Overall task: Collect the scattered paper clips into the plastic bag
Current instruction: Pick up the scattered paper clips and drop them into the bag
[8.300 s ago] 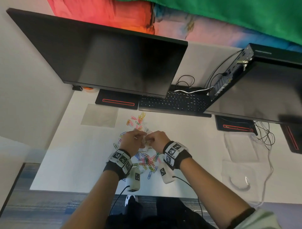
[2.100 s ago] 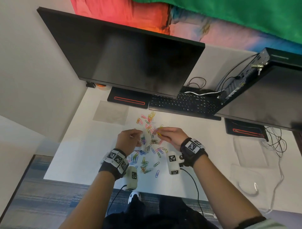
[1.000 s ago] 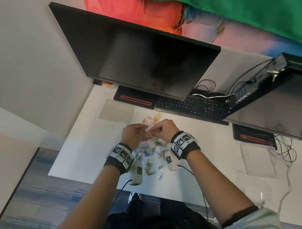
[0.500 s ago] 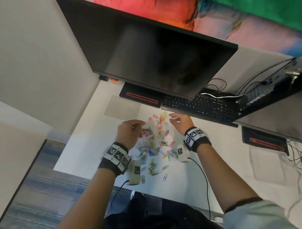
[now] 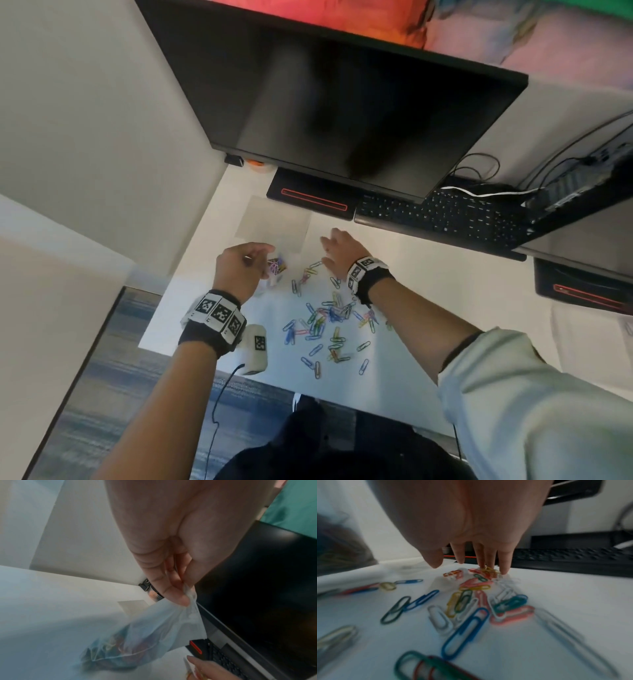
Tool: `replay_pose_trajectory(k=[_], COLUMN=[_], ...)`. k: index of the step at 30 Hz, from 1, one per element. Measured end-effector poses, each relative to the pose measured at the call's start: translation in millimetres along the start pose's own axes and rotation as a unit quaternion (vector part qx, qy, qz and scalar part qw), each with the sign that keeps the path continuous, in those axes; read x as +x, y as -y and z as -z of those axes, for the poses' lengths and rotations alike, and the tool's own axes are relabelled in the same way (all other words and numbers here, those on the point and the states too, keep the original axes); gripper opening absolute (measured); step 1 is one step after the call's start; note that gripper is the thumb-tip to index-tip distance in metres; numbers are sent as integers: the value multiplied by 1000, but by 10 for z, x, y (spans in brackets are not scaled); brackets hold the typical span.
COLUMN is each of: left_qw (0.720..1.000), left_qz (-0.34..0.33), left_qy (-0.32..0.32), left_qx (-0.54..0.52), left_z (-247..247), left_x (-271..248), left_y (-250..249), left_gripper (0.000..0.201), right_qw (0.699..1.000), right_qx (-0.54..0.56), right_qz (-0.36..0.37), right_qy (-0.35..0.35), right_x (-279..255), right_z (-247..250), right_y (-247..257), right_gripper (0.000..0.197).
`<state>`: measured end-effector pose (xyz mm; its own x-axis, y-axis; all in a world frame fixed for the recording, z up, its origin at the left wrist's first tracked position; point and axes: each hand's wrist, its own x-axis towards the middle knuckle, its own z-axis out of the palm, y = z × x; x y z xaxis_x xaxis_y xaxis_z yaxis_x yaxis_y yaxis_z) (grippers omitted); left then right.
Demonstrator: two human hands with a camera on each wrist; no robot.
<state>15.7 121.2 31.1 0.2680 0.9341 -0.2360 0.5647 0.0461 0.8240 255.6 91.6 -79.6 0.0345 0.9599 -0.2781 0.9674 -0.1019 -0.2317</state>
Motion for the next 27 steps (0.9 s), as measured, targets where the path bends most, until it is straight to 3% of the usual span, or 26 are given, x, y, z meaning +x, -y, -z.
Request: replay_pose_trajectory(k=[4,7,9,11,13,15,19,21,24,27], left_qw=[1000,999,999,998,997,997,997,997,997,997], left_qz=[13,12,12,16,18,19,22,23,24,32], left_qy=[8,22,34,47,53,54,59,59,54,49], left_qx=[-18,-28,-31,-36,-43,-49,-44,-44,-51,-59], left_z=[-34,-117,-183,-241,-288,-326,-405,-435,-451,-443], left_x=[0,-8,-13,-18,-18,-7,25,28,17,21], left_y=[61,61,70,83,104,126,170,181,173,177], left_gripper=[21,20,20,18,16,16,16,16,15,16], right_qw=[998,998,999,990,938,870,712,669,669,729], right_qx=[-49,-51,-24,82,262,410,660,708,704,626], right_qz=[44,33,-15,-117,-220,-265,-241,-226,-237,-265], right_qy=[24,31,27,-9,-56,-66,-23,-12,-28,-74], right_x=[-101,-165,-210,-254,-334,-436,-567,-574,-513,-425], right_z=[34,93,166,220,270,353,578,618,537,342], right_y=[21,-52,-106,-183,-247,-244,39,244,521,725], right_gripper=[33,27,25,19,10,13,24,23,16,11])
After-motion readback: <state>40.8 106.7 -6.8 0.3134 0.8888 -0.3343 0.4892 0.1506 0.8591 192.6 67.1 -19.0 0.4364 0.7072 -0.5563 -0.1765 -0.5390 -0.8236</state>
